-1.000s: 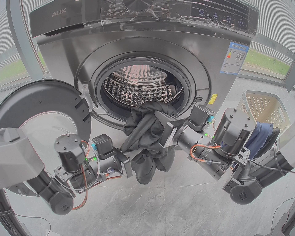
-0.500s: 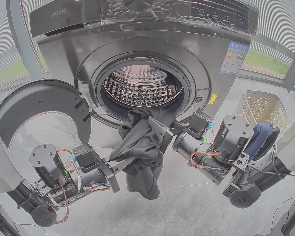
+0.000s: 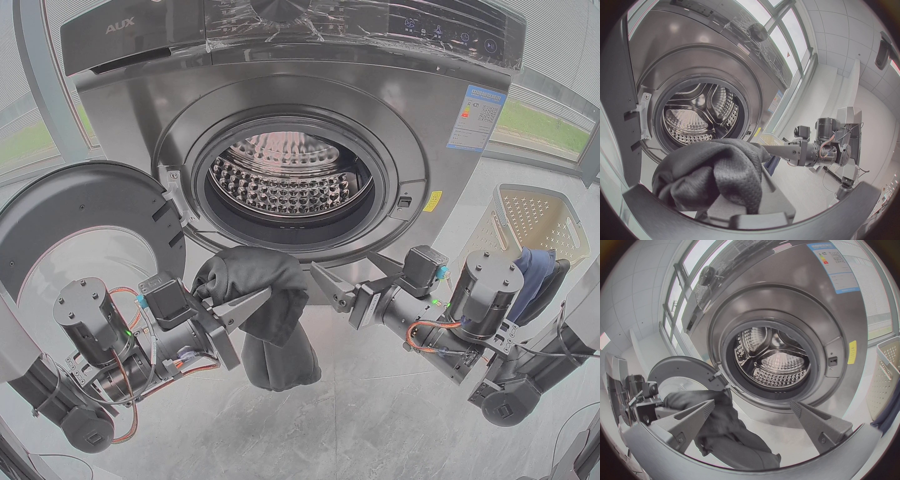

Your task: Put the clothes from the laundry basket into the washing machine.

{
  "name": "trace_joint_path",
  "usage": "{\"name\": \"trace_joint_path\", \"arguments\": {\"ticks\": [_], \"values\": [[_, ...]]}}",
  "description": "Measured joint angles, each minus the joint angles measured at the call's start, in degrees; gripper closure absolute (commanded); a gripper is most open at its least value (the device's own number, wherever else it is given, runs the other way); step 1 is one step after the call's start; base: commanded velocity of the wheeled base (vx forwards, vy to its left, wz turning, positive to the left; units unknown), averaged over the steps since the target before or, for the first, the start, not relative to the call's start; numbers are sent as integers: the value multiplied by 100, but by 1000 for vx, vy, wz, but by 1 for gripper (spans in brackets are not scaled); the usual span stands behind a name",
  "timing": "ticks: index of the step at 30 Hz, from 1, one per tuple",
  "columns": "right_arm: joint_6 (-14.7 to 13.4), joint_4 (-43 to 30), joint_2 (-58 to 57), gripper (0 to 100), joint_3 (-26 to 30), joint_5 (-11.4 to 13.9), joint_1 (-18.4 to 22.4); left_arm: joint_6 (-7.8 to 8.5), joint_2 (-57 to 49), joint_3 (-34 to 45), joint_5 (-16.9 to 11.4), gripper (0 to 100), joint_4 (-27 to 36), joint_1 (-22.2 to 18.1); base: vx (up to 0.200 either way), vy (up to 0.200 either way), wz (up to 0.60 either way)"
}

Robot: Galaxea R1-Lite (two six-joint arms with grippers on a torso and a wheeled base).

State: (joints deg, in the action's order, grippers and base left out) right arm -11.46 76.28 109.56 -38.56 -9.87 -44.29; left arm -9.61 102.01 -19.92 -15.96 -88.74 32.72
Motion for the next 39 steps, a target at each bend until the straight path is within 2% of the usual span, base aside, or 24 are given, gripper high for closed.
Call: {"name": "trace_joint_path", "arguments": {"ticks": [8,18,23,28,33,39], "values": [[13,68,-5,0,323,20,74,-32,-46,-124,-2,100,-6,-80,0,0,0],[57,222,301,0,380,106,22,-115,-160,-262,0,100,-9,-59,0,0,0],[268,512,631,0,297,358,-37,-128,-196,-299,1,100,-9,-43,0,0,0],[301,569,825,0,182,575,-152,-128,-212,-334,23,100,-5,-37,0,0,0],[355,705,951,0,146,868,-271,-128,-207,-393,162,100,-2,-32,0,0,0],[396,723,1119,0,41,917,-317,-128,-201,-422,182,100,-2,-22,0,0,0]]}}
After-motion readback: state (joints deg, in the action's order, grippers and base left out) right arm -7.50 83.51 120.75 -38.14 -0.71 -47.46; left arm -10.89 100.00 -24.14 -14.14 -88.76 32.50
